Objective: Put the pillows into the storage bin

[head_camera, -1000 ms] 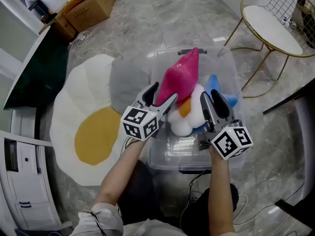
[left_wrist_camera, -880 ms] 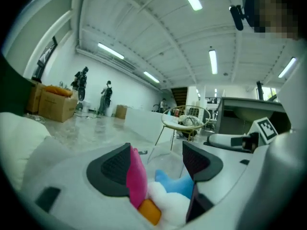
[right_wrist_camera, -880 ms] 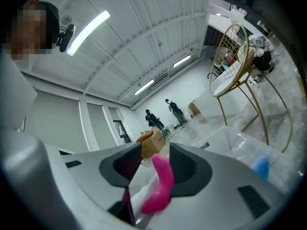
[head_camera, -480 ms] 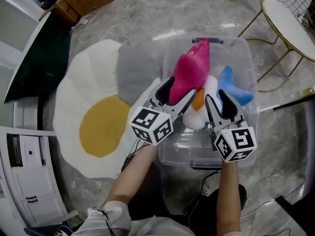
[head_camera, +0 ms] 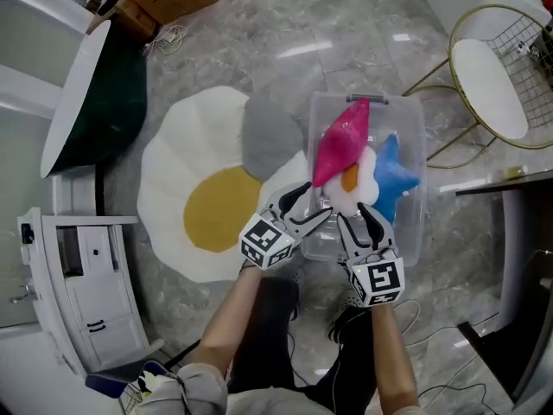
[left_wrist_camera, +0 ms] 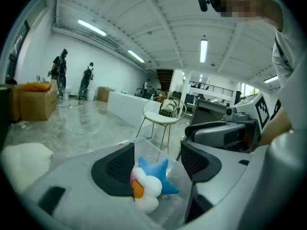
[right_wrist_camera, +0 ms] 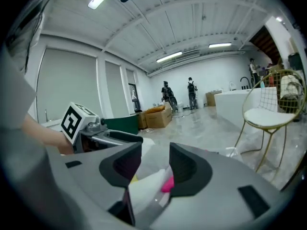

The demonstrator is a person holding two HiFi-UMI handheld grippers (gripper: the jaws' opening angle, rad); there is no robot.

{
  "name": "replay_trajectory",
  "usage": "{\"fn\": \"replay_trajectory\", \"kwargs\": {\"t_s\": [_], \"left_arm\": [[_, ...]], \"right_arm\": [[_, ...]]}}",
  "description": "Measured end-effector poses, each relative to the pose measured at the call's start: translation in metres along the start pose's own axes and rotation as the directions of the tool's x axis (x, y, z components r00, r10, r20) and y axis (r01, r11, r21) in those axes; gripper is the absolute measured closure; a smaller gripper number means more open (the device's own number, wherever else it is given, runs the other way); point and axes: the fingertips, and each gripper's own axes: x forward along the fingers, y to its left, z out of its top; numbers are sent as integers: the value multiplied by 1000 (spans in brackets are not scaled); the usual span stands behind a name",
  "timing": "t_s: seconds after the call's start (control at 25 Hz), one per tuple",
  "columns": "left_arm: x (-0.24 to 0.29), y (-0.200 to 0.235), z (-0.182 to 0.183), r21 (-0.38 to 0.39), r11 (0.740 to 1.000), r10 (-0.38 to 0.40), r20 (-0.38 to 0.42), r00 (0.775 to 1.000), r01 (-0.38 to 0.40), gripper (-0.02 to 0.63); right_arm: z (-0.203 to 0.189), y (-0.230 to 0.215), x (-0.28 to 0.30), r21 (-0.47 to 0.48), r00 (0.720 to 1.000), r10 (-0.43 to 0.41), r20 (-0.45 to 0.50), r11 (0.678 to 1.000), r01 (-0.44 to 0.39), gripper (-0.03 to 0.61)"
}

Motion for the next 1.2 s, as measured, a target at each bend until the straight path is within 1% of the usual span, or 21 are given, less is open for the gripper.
{"fn": "replay_trajectory", "kwargs": {"t_s": [0.08,0.12,0.2,0.28,0.36,0.4,0.44,0.52,0.6,0.68,0.8,0.88,1.04,1.2], "left_arm": [[-38,-12,52,-5,998,60,-8,998,-60,308],[-55,-21,78,-18,997,77,-8,997,-77,308],[-85,-43,124,-63,994,91,-10,996,-91,308],[-108,-70,161,-93,992,88,-17,996,-89,308],[-129,-99,195,-119,990,75,-13,997,-76,308],[-138,-112,209,-134,989,70,-4,998,-70,308],[-146,-124,221,-145,987,68,4,998,-66,308],[-159,-146,239,-159,985,64,22,998,-59,308],[-172,-164,249,-186,981,59,45,997,-50,308],[-187,-178,254,-210,976,67,56,996,-54,308],[-204,-201,258,-207,976,82,54,995,-69,308],[-212,-216,259,-197,977,90,48,995,-79,308],[-225,-236,245,-180,973,145,-4,989,-143,308],[-227,-253,227,-166,971,166,-58,984,-174,308]], "right_arm": [[53,14,-17,12,1000,6,-6,1000,-6,400],[77,21,-28,16,1000,1,-16,1000,0,400],[120,38,-54,13,999,7,-42,1000,-7,400],[154,62,-88,-23,996,62,-64,998,-64,400],[179,84,-128,-75,988,112,-102,990,-120,400],[186,90,-149,-87,985,116,-129,988,-128,400],[192,92,-169,-88,982,105,-154,989,-120,400],[198,89,-207,-72,980,49,-192,995,-64,400],[200,85,-236,-44,978,-10,-210,999,1,402],[201,86,-256,-7,975,-45,-219,999,44,402],[202,97,-281,29,973,-72,-221,996,80,402],[205,106,-291,30,975,-83,-205,995,91,402],[204,114,-297,36,979,-113,-169,992,120,402],[200,111,-309,66,978,-156,-139,984,166,402]]}}
